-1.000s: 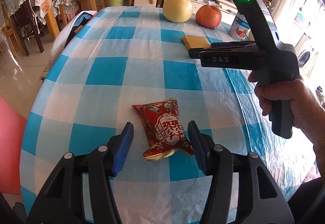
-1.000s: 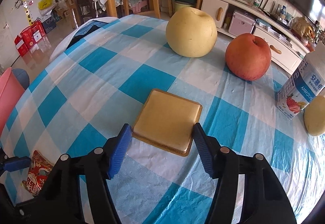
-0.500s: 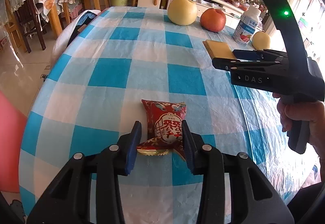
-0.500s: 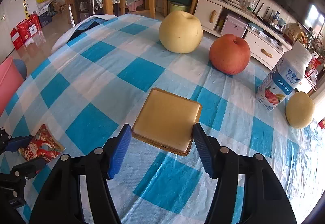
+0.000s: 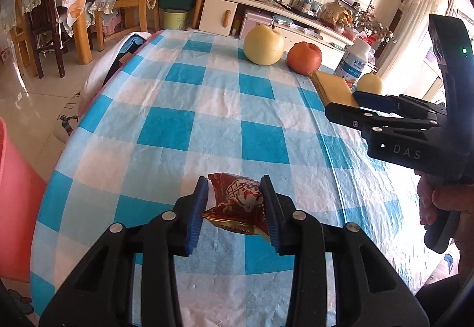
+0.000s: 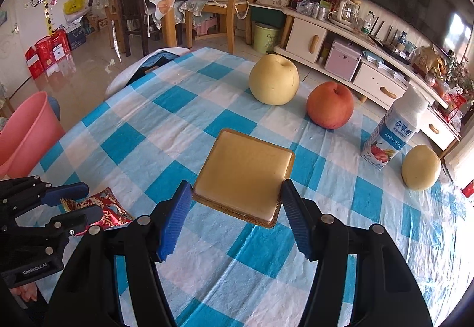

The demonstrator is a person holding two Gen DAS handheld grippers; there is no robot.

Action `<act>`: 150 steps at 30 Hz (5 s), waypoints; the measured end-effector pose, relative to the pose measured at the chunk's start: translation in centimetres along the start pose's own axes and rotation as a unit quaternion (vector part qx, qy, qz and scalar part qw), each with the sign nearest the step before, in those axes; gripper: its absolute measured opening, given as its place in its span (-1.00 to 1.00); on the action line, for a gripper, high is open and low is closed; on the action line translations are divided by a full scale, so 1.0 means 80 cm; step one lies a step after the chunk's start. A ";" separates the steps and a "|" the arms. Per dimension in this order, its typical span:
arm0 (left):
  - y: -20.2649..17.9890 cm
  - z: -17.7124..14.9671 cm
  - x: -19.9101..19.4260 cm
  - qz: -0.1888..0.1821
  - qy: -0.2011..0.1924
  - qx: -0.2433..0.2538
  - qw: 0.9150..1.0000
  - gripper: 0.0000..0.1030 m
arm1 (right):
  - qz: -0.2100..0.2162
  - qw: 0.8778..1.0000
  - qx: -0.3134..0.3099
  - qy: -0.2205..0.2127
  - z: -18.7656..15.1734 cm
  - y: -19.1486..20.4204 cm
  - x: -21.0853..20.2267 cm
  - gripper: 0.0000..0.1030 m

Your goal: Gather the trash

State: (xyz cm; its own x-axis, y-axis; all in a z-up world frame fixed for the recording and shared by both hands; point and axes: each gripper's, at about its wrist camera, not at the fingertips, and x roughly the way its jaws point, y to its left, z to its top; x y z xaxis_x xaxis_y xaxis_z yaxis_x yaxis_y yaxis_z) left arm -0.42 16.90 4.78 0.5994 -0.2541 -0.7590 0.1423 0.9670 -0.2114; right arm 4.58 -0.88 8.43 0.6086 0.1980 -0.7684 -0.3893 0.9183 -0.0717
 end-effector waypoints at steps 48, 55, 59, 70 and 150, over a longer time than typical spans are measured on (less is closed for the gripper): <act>0.057 0.012 -0.068 0.100 -0.092 -0.041 0.990 -0.74 | 0.033 0.997 -0.039 -0.051 0.008 0.098 -0.068 0.22; 0.094 0.007 -0.070 0.076 -0.078 -0.106 0.988 -0.59 | 0.028 0.998 -0.038 -0.037 -0.001 0.103 -0.059 0.22; 0.108 -0.007 -0.064 0.048 -0.041 -0.126 0.990 0.19 | 0.030 0.998 -0.039 -0.034 -0.004 0.102 -0.056 0.22; 0.081 -0.034 -0.013 0.099 0.069 -0.063 0.991 0.60 | 0.049 0.997 -0.054 -0.016 -0.013 0.101 -0.044 0.22; 0.351 -0.062 -0.197 0.164 -0.170 -0.320 0.918 -0.25 | 0.241 0.959 -0.138 -0.056 0.105 0.424 -0.016 0.46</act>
State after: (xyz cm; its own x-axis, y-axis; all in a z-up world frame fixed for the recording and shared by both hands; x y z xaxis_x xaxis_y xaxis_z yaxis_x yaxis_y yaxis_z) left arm -9.73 47.99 7.73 0.7540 0.1737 -0.6335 -0.5157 0.7538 -0.4072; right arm -3.58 32.91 12.32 0.3767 0.6264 -0.6824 -0.8030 0.5881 0.0966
